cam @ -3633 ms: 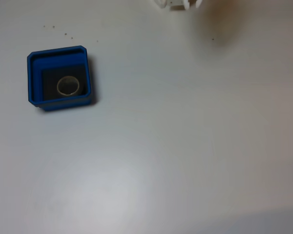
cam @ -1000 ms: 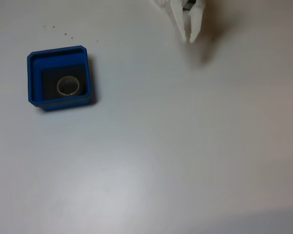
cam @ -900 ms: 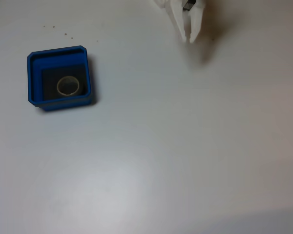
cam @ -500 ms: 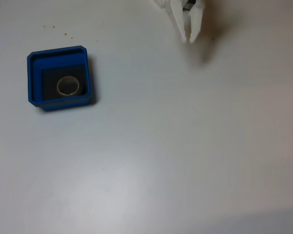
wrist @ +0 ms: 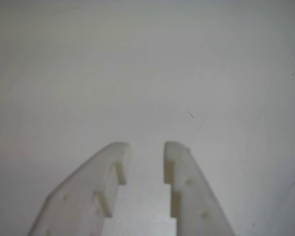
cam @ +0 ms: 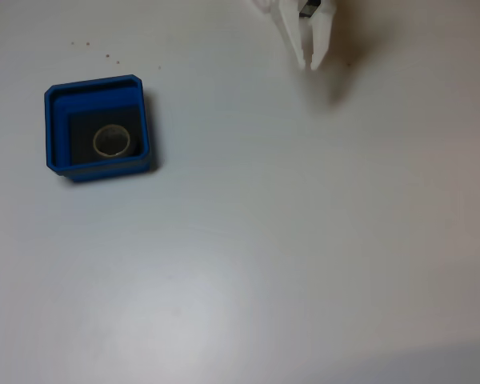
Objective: Pick the black tape roll and drop it in the blue box
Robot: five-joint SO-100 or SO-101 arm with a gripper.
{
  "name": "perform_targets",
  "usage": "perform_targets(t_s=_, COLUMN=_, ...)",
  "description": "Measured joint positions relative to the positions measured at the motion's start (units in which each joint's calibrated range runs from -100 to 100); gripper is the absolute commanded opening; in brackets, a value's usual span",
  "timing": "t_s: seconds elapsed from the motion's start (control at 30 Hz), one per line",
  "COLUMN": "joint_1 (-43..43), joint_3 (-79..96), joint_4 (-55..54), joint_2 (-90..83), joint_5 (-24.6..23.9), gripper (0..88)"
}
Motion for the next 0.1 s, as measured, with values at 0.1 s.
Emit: perform_targets(t_s=0.1, joint_1=0.0, joint_3=0.0, joint_4=0.0, joint_2=0.0, joint_5=0.0, gripper=0.6)
